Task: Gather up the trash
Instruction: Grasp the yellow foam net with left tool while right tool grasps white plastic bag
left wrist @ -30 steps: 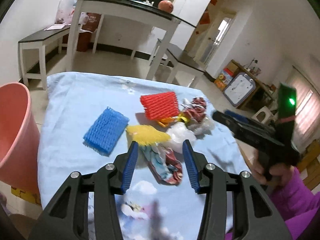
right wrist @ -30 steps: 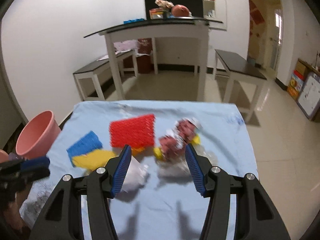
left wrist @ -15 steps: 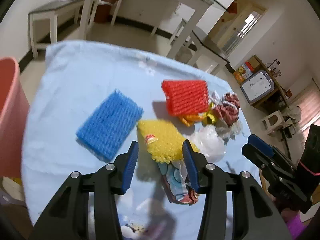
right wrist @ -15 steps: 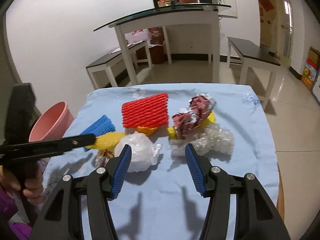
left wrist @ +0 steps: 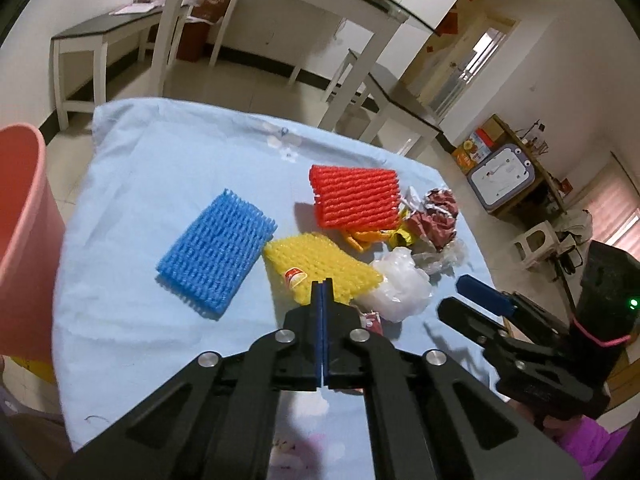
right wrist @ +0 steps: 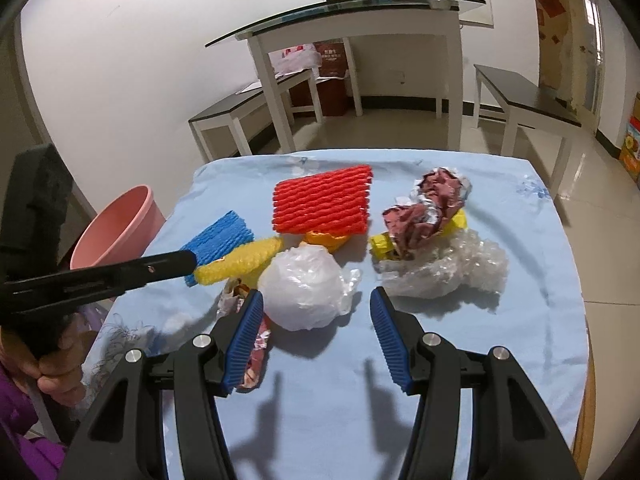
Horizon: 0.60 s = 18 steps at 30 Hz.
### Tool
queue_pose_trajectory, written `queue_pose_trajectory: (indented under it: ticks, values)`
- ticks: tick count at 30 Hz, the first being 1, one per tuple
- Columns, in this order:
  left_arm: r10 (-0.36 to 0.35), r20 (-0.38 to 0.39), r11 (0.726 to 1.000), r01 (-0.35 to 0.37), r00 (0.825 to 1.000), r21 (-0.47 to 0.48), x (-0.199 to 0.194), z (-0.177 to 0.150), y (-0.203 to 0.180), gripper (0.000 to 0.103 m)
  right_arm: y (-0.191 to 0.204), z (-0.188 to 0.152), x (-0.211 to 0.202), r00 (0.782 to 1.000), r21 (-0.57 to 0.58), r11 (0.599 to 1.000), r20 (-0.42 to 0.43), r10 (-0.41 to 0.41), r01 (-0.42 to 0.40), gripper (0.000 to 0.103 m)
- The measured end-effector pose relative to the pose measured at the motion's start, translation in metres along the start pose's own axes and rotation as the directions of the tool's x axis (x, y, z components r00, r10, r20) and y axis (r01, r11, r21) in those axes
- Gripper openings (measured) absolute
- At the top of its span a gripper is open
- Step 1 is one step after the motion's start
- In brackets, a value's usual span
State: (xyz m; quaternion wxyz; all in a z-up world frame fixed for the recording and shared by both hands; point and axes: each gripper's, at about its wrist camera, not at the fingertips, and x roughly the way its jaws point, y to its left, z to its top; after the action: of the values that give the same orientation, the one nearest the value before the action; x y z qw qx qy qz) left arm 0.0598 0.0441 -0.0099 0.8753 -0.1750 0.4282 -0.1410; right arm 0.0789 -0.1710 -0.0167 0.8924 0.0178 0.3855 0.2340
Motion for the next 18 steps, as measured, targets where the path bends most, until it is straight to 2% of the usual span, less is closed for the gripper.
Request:
queue_pose_trajectory:
  ticks: [5,9,12,13,18]
  values:
    - [0.009,0.024,1.000,-0.010,1.000,0.007,-0.017,-0.002,0.006,0.000,0.012,0.002,0.015,1.000,-0.023,1.000,-0.017,-0.008,0.008,0.052]
    - [-0.014,-0.006,0.997,0.013,1.000,-0.073,-0.013,0.000,0.014,0.000,0.018,0.001,0.033,0.997,-0.052,0.998,-0.057,-0.042,0.039,0.036]
    - [-0.004,-0.051,0.993,-0.002,0.999,-0.118,-0.003,0.004,0.015,0.000,0.017,-0.001,0.039,0.996,-0.057,0.997,-0.081,-0.047,0.042,0.027]
    - [-0.004,-0.058,0.992,-0.003,0.998,-0.124,-0.001,0.004,0.015,0.000,0.015,-0.001,0.039,0.996,-0.056,0.998,-0.082,-0.042,0.037,0.021]
    - [-0.063,-0.079,0.979,0.046,0.995,-0.198,0.014,0.008,0.017,0.001,0.006,-0.004,0.032,0.997,-0.039,0.999,-0.073,-0.031,0.028,0.015]
